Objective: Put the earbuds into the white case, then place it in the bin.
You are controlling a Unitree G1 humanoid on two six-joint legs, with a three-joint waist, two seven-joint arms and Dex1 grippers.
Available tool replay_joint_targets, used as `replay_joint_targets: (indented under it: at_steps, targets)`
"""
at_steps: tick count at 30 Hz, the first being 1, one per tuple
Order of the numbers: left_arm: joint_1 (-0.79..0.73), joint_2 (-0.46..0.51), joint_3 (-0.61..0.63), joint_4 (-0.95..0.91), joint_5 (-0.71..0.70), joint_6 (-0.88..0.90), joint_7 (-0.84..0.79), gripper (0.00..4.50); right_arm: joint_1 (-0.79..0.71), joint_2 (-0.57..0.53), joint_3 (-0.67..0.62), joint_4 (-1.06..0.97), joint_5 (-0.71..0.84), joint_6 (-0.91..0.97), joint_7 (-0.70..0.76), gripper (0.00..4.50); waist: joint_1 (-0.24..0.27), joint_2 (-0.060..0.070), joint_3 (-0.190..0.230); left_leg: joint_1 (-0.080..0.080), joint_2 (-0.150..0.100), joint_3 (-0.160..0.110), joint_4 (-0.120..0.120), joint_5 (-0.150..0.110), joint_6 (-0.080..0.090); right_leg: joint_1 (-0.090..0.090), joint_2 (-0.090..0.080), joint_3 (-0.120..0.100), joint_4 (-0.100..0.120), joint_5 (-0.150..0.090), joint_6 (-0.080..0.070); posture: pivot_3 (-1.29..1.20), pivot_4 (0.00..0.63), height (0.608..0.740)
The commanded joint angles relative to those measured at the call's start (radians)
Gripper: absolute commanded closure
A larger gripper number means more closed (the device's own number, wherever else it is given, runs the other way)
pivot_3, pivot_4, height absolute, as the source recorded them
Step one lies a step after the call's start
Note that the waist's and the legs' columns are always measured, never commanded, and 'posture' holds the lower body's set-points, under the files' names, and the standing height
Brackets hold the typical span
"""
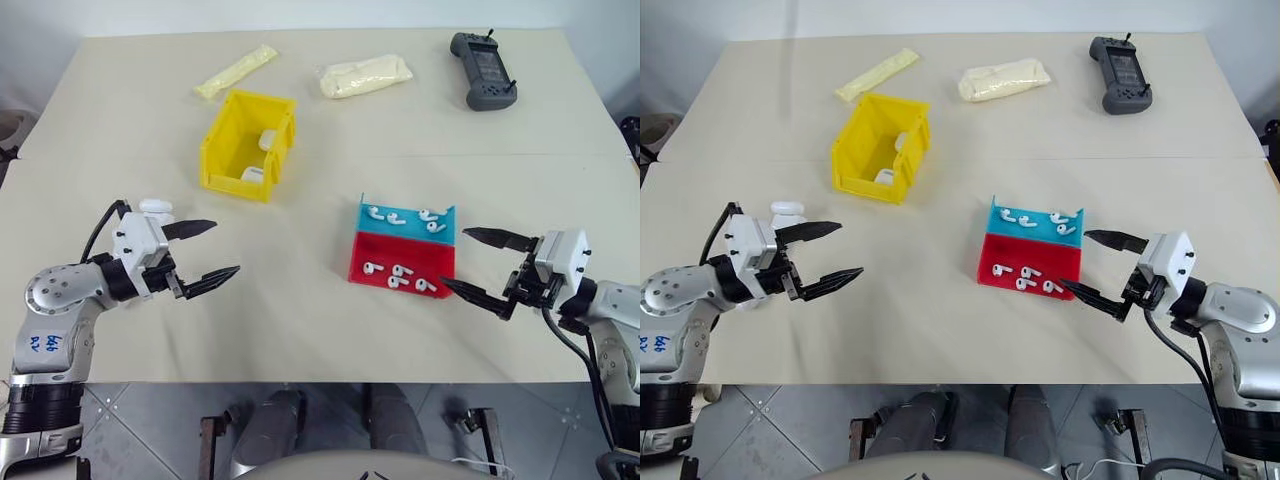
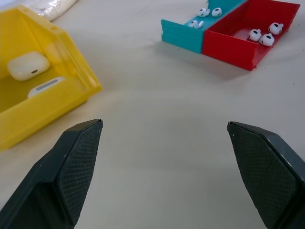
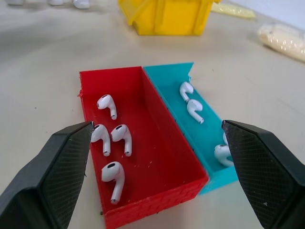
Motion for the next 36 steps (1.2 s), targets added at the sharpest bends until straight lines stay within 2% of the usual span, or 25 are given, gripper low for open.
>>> replay_joint_targets:
  at_steps: [1, 3, 6, 12, 16, 19, 23, 27, 31, 33, 36]
  targets:
    - [0.021, 0.015, 0.05, -0.037, 0.013, -0.028, 0.034, 0.04, -0.037, 0.011, 0.015, 0.005, 0.003, -0.031, 0.011, 0.0, 0.004, 0.0, 0.0, 0.0, 0.0, 0.0, 0.0, 0.0, 0.0, 0.0, 0.0, 0.0, 0.0, 0.0, 0.0, 0.0, 0.15, 0.74]
    - [0.064, 0.002, 0.096, -0.074, -0.005, 0.004, 0.085, 0.04, -0.061, 0.022, 0.046, 0.011, 0.007, -0.035, 0.035, 0.0, 0.004, 0.0, 0.0, 0.0, 0.0, 0.0, 0.0, 0.0, 0.0, 0.0, 0.0, 0.0, 0.0, 0.0, 0.0, 0.0, 0.15, 0.74]
    - [0.195, -0.057, 0.235, -0.179, -0.049, 0.064, 0.215, 0.04, -0.146, 0.071, 0.127, -0.002, 0.011, -0.023, 0.041, 0.0, -0.008, 0.0, 0.0, 0.0, 0.001, 0.001, 0.001, -0.002, 0.0, 0.0, 0.001, 0.001, -0.001, 0.0, 0.0, 0.0, 0.15, 0.74]
    - [0.555, -0.288, 0.49, -0.405, -0.076, 0.125, 0.445, 0.04, -0.282, 0.207, 0.259, -0.008, 0.002, -0.042, 0.04, 0.0, -0.02, -0.001, 0.0, 0.0, 0.01, 0.002, 0.005, -0.006, -0.004, 0.001, 0.011, 0.002, -0.003, 0.0, -0.002, 0.0, 0.15, 0.74]
    - [0.66, -0.389, 0.557, -0.423, -0.096, 0.14, 0.533, 0.04, -0.313, 0.257, 0.305, -0.009, -0.015, -0.068, 0.046, 0.0, 0.007, -0.001, 0.0, 0.0, 0.012, 0.003, 0.007, -0.008, -0.006, 0.001, 0.013, 0.002, -0.005, -0.001, -0.004, 0.0, 0.15, 0.74]
    - [0.675, -0.392, 0.56, -0.418, -0.11, 0.175, 0.554, 0.04, -0.322, 0.261, 0.321, -0.009, -0.021, -0.074, 0.056, 0.0, 0.031, -0.002, -0.001, 0.0, 0.011, 0.002, 0.009, -0.008, -0.005, 0.002, 0.013, 0.002, -0.005, -0.001, -0.004, 0.0, 0.15, 0.74]
    - [0.612, -0.303, 0.561, -0.414, -0.156, 0.295, 0.585, 0.04, -0.337, 0.226, 0.297, -0.004, -0.011, -0.045, 0.068, 0.0, 0.035, -0.003, -0.002, 0.0, 0.011, 0.002, 0.009, -0.009, -0.004, 0.002, 0.012, 0.002, -0.005, 0.0, -0.005, 0.0, 0.15, 0.74]
    - [0.569, -0.155, 0.57, -0.437, -0.205, 0.529, 0.639, 0.04, -0.32, 0.164, 0.268, -0.035, 0.037, 0.038, 0.081, 0.0, 0.029, -0.003, -0.002, 0.0, 0.011, 0.002, 0.009, -0.01, -0.004, 0.001, 0.013, 0.002, -0.005, -0.001, -0.005, 0.0, 0.15, 0.74]
    - [0.479, 0.103, 0.589, -0.419, -0.301, 0.918, 0.668, 0.04, -0.299, 0.138, 0.263, -0.04, 0.03, 0.046, 0.085, 0.0, 0.019, -0.003, -0.002, 0.001, 0.013, 0.003, 0.008, -0.01, -0.006, 0.0, 0.014, 0.003, 0.001, -0.002, -0.007, 0.0, 0.15, 0.74]
    - [0.428, 0.202, 0.585, -0.381, -0.324, 1.07, 0.661, 0.04, -0.3, 0.143, 0.267, -0.043, 0.027, 0.047, 0.079, 0.0, 0.016, -0.003, -0.001, 0.001, 0.014, 0.003, 0.008, -0.011, -0.006, -0.001, 0.014, 0.002, 0.004, -0.003, -0.008, 0.0, 0.15, 0.74]
    - [0.389, 0.319, 0.54, -0.337, -0.34, 1.204, 0.6, 0.04, -0.304, 0.152, 0.272, -0.047, 0.025, 0.047, 0.072, 0.0, 0.001, -0.002, -0.001, 0.002, 0.014, 0.003, 0.007, -0.011, -0.007, -0.001, 0.015, 0.003, 0.004, -0.003, -0.009, 0.0, 0.15, 0.74]
